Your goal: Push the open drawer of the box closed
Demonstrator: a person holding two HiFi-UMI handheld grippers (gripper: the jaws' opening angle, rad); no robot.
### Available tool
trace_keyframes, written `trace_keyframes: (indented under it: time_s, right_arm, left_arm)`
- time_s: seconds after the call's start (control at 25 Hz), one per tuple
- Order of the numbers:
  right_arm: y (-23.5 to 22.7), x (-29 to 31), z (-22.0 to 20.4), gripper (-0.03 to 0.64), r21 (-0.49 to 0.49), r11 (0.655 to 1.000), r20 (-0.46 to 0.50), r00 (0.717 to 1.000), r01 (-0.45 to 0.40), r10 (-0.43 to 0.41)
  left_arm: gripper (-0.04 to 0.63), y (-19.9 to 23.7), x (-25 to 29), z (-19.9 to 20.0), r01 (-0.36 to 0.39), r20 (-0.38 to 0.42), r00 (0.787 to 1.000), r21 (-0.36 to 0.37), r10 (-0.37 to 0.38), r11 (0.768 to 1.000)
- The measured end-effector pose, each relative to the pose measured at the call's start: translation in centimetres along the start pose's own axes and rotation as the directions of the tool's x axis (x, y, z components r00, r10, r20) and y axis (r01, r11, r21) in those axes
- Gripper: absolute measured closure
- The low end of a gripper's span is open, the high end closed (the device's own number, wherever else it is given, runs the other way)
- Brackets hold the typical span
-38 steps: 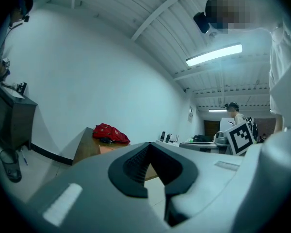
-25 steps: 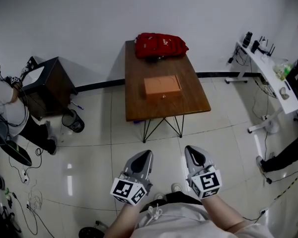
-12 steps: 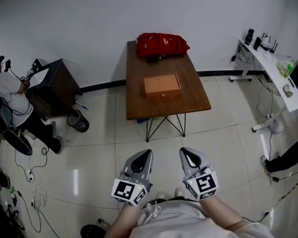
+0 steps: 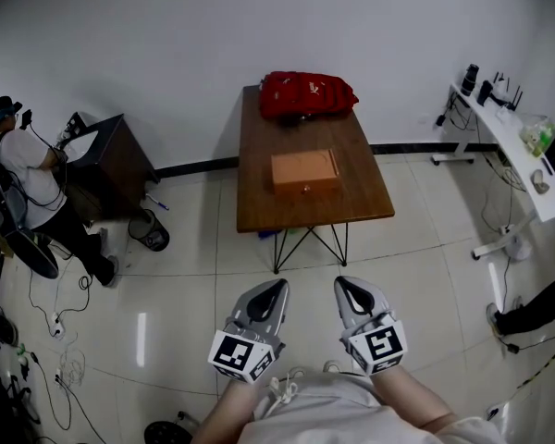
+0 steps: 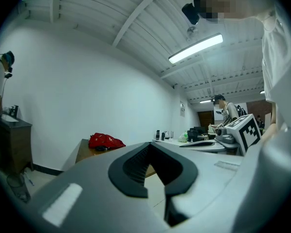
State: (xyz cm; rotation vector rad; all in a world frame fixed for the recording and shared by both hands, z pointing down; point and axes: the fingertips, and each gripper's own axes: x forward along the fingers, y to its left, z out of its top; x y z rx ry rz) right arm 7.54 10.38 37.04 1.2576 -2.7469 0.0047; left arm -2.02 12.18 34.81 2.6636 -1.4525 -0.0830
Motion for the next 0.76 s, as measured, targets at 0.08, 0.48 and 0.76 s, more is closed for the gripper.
trace_keyframes:
  time_s: [0.08, 0.48, 0.76]
  right_arm:
    - [-0.1, 0.2, 0.2, 0.611, -0.005, 1.000, 0.002, 1.000, 0.000, 0.000]
    - [-0.5, 0.6, 0.0, 0.611, 0.000, 1.000, -0.022, 1.000, 0.010, -0.010]
    - [-0.7, 0.3, -0.6, 0.611, -0.001, 1.000, -0.038, 0.999, 0.007, -0.007]
  left_arm:
    - [0.589, 0.0, 0.2, 0.1, 0.004, 0.002, 1.000, 0.008, -0.004, 1.000]
    - [0.589, 0.9, 0.5, -0.6, -0.017, -0.003, 1.000, 0.000, 0.017, 1.000]
    - [0.589, 0.5, 1.0, -0.9, -0.010, -0.002, 1.000, 0.004, 0.010, 1.000]
